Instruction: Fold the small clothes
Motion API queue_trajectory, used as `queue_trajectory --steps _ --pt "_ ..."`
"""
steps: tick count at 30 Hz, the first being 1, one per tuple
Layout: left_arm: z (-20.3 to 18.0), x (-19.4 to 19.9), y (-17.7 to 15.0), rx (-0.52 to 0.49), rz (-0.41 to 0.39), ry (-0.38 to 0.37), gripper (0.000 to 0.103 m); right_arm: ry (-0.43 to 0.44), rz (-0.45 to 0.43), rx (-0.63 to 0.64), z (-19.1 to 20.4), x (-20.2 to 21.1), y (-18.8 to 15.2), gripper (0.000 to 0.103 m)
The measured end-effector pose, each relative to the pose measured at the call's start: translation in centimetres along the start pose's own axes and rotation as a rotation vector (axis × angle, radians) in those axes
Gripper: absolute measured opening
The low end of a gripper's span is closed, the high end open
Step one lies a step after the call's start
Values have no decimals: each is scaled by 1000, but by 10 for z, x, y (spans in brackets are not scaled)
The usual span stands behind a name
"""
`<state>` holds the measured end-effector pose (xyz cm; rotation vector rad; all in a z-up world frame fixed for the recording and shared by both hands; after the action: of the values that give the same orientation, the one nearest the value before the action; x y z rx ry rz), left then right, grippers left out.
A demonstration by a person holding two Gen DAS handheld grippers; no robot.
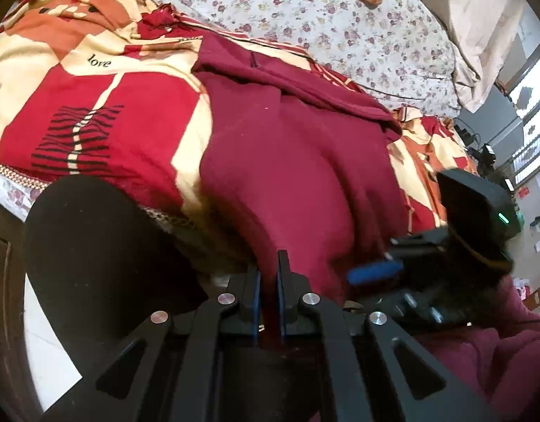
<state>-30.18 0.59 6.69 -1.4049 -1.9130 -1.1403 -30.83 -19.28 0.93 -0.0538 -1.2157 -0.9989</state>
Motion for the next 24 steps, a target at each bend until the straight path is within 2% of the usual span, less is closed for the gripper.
queue_trajectory --steps 2,4,6,8,11,13,16,19,22,24 --pt "-6 4 -1 -16 -2 -8 0 -116 9 -2 -8 -8 3 42" --pt "-11 7 -2 -31 -2 -13 0 -160 28 51 -5 -24 9 42" --pt "-14 12 -2 -51 -11 -11 0 -110 58 83 3 -42 12 42" --pt "-11 14 -2 -53 -24 7 0 -2 46 114 16 -41 8 41" --pt "1 9 2 -10 -15 14 0 129 -29 154 25 -10 1 42" --pt "8 4 4 25 -7 14 0 131 -50 161 26 10 -7 42" --pt "6 2 4 23 -5 4 0 81 -77 76 10 38 -26 44" --pt "-1 3 4 2 -9 -5 0 0 -101 -4 -3 43 -29 48" --pt "-7 7 4 -12 -13 -19 0 -77 -94 -39 -12 25 -11 48" --pt "-11 9 4 -24 -18 -21 0 -132 -64 -24 -10 -2 8 48"
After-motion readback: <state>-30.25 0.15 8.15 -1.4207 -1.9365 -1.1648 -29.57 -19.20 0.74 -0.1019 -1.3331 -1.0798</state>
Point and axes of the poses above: each gripper's, at about its wrist camera, not at the fingertips, and x roughly against the way its jaws point, z to its left, y to its top, the point moved 1 cm from there along -x, roughly the way its jaws point, and after that the axes turned 15 degrees about x, right-handed, at the moved point
